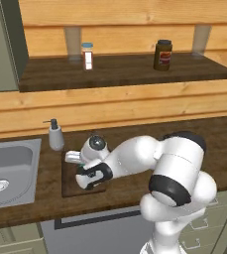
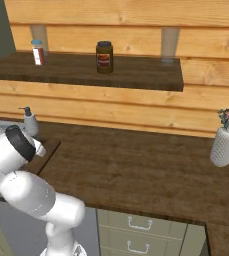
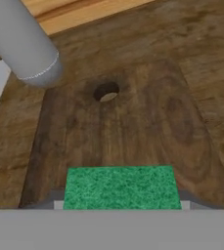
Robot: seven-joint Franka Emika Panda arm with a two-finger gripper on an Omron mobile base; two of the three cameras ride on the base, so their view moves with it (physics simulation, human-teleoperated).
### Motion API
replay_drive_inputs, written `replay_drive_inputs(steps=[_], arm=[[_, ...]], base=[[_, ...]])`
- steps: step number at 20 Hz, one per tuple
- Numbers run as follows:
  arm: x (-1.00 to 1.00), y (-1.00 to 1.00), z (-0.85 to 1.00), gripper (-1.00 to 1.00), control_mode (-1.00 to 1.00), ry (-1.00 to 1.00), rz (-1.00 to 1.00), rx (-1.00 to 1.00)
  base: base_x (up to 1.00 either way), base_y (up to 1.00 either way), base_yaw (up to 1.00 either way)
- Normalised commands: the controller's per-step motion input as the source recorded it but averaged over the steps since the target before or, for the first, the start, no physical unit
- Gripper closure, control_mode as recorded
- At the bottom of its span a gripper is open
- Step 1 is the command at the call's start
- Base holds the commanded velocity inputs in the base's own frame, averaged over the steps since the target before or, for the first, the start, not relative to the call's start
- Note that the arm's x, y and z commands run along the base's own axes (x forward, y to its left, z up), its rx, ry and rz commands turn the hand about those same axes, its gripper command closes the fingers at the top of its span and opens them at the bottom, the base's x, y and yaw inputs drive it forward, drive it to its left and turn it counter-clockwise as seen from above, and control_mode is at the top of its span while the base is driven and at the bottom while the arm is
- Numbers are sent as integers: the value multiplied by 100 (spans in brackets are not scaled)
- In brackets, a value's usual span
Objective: Pick up the sponge from the counter and clean the cutting board by briefly scrubbing or pressing down on the cutting board. Once finished, release the sponge.
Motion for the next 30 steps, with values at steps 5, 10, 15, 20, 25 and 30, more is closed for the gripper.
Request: replay_drive_inputs(steps=[5, 10, 15, 20, 25, 30], arm=[[31, 35, -70, 100, -100, 0, 0, -4], [24, 45, -82, 100, -100, 0, 0, -7], [6, 40, -97, 100, -100, 2, 0, -13], [-21, -21, -100, 100, -100, 5, 0, -5], [-63, -75, -100, 100, -100, -2, 0, 9], [-100, -100, -100, 100, -100, -18, 0, 22]], base=[[0, 0, 0], [0, 0, 0], [0, 0, 0], [0, 0, 0], [0, 0, 0], [0, 0, 0]])
